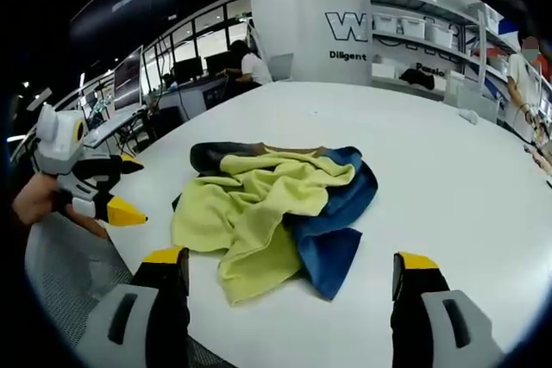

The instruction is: Fold the garment on the visible template until the final outline fits inside the template.

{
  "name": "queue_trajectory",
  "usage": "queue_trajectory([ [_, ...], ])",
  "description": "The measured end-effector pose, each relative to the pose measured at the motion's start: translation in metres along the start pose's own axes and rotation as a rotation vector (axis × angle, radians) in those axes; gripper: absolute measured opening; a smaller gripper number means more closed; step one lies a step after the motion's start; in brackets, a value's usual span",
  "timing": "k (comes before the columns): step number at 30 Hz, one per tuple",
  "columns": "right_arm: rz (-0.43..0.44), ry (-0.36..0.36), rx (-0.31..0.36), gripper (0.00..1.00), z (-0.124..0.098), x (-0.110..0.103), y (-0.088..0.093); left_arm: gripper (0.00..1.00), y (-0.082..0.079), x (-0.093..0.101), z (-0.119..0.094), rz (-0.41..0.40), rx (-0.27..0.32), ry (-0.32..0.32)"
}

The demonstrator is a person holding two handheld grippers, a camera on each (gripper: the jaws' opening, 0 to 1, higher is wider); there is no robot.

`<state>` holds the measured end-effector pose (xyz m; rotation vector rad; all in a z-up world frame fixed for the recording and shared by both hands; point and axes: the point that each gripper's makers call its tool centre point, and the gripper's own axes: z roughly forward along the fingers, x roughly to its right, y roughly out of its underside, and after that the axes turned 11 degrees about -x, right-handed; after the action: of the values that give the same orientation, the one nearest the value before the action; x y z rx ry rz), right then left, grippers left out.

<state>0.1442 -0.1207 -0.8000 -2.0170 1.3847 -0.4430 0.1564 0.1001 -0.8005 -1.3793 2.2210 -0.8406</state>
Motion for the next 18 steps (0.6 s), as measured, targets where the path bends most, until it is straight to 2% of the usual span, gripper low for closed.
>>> queue_trajectory([
  [18,0.008,-0.012,0.015,0.97,-0.0008,-0.0001,-0.0031,0.89,-0.0022,-0.0010,-0.0005,-0.012,0.008,-0.002],
])
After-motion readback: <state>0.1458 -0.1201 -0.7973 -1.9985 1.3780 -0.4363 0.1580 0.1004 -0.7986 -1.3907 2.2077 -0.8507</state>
